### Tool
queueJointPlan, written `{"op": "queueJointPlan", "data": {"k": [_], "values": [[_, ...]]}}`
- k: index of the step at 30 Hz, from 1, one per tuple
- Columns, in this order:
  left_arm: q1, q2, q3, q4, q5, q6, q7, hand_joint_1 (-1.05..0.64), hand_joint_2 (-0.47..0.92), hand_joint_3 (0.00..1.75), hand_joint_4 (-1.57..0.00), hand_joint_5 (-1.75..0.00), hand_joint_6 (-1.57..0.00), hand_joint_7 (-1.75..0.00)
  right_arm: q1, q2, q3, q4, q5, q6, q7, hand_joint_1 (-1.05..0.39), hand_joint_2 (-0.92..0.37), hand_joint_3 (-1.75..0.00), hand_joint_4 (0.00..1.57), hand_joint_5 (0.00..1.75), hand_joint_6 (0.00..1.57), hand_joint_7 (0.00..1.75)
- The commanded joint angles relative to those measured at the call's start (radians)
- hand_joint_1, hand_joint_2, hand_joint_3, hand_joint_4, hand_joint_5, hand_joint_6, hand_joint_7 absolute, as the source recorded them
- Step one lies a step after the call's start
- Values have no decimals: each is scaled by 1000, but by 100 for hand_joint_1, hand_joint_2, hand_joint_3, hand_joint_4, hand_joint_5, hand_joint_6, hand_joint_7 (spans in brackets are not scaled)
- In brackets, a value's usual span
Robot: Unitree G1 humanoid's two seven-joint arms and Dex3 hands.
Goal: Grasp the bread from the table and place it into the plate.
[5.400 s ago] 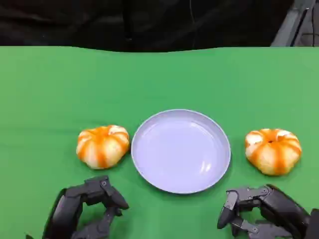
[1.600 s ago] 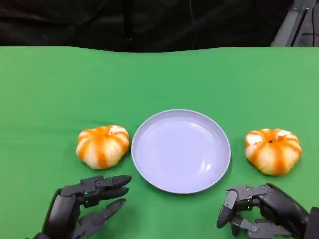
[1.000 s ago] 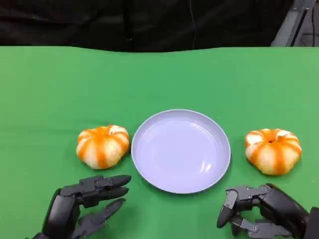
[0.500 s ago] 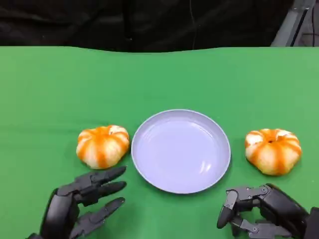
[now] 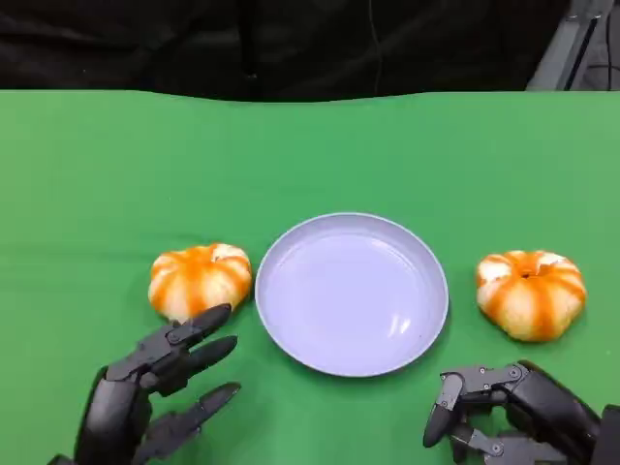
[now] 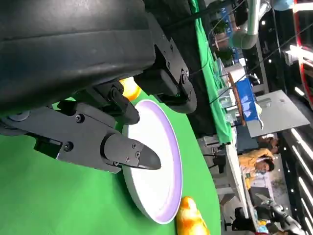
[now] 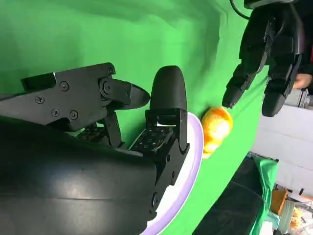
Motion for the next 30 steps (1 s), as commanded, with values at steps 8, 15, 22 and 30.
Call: {"op": "queueJointPlan", "data": {"k": [8, 15, 22, 30], "values": [[12, 10, 14, -11, -29, 10, -32, -28, 92, 8, -73, 0, -59, 0, -6, -18, -4, 7, 0, -23, -2, -5, -90, -51, 70, 159, 79, 109], [12, 11, 12, -12, -33, 11, -33, -28, 92, 8, -73, 0, -59, 0, -6, -18, -4, 7, 0, -24, -2, -5, -90, -51, 70, 159, 79, 109], [13, 10, 12, -16, -35, 12, -34, -29, 92, 8, -73, 0, -59, 0, -2, -18, -4, -4, 4, -8, 0, -4, -90, -51, 70, 159, 79, 109], [18, 9, 10, -26, -36, 18, -34, -28, 92, 7, -73, 0, -59, 0, 2, -19, -3, -13, 4, -1, 0, -4, -90, -52, 71, 159, 79, 109]]}}
